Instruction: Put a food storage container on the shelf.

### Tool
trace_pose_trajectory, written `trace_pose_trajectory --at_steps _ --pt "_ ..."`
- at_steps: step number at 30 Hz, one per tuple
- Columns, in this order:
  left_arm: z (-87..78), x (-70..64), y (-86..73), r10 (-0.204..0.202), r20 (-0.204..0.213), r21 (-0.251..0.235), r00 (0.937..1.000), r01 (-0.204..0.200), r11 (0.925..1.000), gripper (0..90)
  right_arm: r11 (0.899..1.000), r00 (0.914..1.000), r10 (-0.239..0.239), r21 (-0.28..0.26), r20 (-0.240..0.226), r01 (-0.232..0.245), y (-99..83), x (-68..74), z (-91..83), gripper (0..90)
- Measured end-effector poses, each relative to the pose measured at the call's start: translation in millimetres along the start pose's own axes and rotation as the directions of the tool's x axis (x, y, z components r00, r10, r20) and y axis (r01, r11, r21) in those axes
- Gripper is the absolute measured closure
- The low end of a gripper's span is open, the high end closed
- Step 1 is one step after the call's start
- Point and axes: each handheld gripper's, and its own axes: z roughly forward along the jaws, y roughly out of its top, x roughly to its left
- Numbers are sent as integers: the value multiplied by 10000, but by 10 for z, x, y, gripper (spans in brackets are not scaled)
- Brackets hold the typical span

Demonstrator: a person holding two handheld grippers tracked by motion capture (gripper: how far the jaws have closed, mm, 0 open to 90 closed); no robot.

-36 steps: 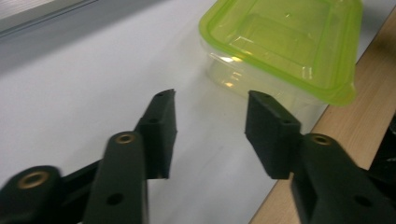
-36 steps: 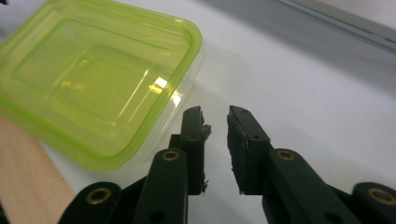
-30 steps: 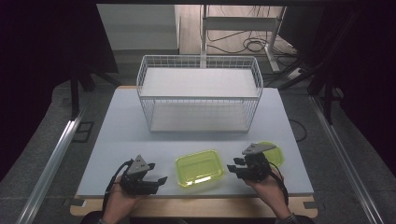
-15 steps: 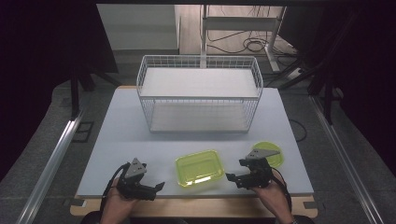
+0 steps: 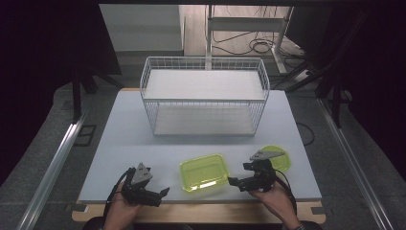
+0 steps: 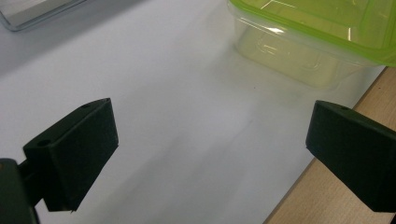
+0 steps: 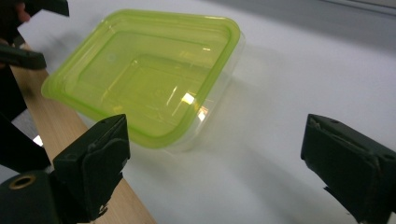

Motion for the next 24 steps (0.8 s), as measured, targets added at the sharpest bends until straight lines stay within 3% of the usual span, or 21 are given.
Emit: trace_pose_trajectory --at_steps 4,7,9,12,13,20,21,22,23,24 --pt "9 -6 1 61 -28 51 10000 -61 10000 19 9996 9995 252 164 -174 -249 55 18 43 176" --pt "18 -13 0 78 -59 94 10000 -77 9999 20 9962 9940 862 144 -671 -855 140 10 96 334" --pt "18 -13 1 124 -55 120 9999 -123 9999 20 9947 9916 1013 282 -809 -993 164 2 115 367" --pt "20 -16 2 153 -57 118 9999 -153 9998 21 9898 9886 1375 464 -609 -1348 220 -24 184 434" --pt "22 -18 2 166 -57 129 9998 -165 9998 21 9854 9842 1646 547 -654 -1612 248 -47 237 465" --pt "24 -25 1 200 -24 156 9998 -200 9997 22 9690 9691 2376 860 -655 -2318 305 -115 361 563" --pt "25 -30 2 229 -17 162 9997 -228 9996 22 9613 9615 2649 986 -726 -2574 312 -143 389 607" --pt "25 -30 2 229 -17 162 9997 -228 9996 23 9613 9615 2649 986 -726 -2574 312 -143 389 607" --pt "27 -33 3 255 -1 176 9997 -255 9995 23 9512 9501 2980 1120 -921 -2875 314 -164 409 647" --pt "27 -33 3 255 -1 176 9997 -255 9995 23 9512 9501 2980 1120 -921 -2875 314 -164 409 647"
